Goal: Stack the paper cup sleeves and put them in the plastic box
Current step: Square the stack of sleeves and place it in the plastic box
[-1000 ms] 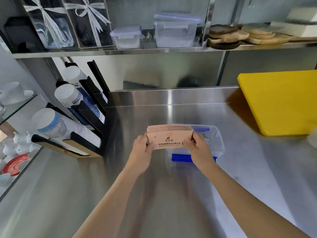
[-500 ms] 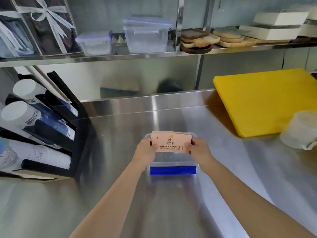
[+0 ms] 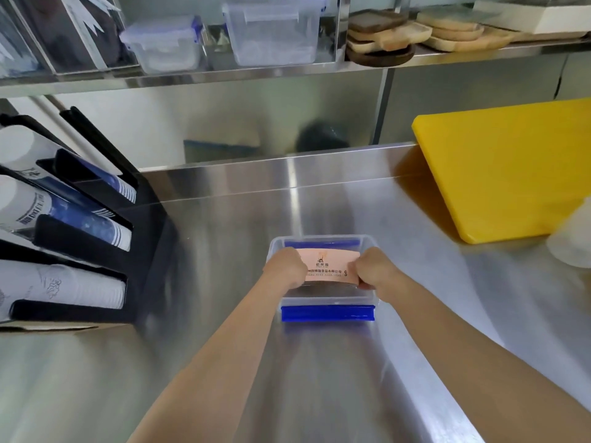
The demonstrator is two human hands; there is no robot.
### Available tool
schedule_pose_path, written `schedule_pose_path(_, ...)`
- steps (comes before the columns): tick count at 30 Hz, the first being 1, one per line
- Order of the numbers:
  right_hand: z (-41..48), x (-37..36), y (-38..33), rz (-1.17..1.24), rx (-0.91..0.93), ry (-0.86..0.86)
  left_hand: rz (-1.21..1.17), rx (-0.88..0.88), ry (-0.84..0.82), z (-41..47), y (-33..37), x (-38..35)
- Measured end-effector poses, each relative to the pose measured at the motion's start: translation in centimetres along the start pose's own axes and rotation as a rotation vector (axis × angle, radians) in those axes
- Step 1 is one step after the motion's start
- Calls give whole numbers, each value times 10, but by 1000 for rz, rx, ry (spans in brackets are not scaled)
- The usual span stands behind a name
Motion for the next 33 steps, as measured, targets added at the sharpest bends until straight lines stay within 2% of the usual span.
schedule_pose_path(5, 10, -3, 1, 18, -37, -8, 76, 38, -18, 9, 5, 3)
schedule_pose_path(9, 9, -4, 2, -44, -64, 3, 22, 65, -101, 14, 1, -8)
schedule_pose_path(14, 10, -6, 2, -120, -63, -4, -24, 54, -16, 19, -5, -11)
schedule_pose_path(21, 8, -6, -2, -288, -13, 81, -18, 63, 66, 22, -7, -11)
schedule_pose_path(27, 5, -8, -3, -388, -19, 113, -28, 73, 88, 21, -8, -12)
schedule_pose_path(33, 2, -6, -4, -294, 30, 161, -16, 62, 114, 14, -5, -3)
Point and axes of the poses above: each hand's wrist, its own z-axis towards the middle knuckle, its own x-axis out of the back of the hand, y = z × x, the point moved 5 cm from there along z, towards the middle knuckle, and after that the axes turned 13 degrees about -y, right-handed, at the moved point
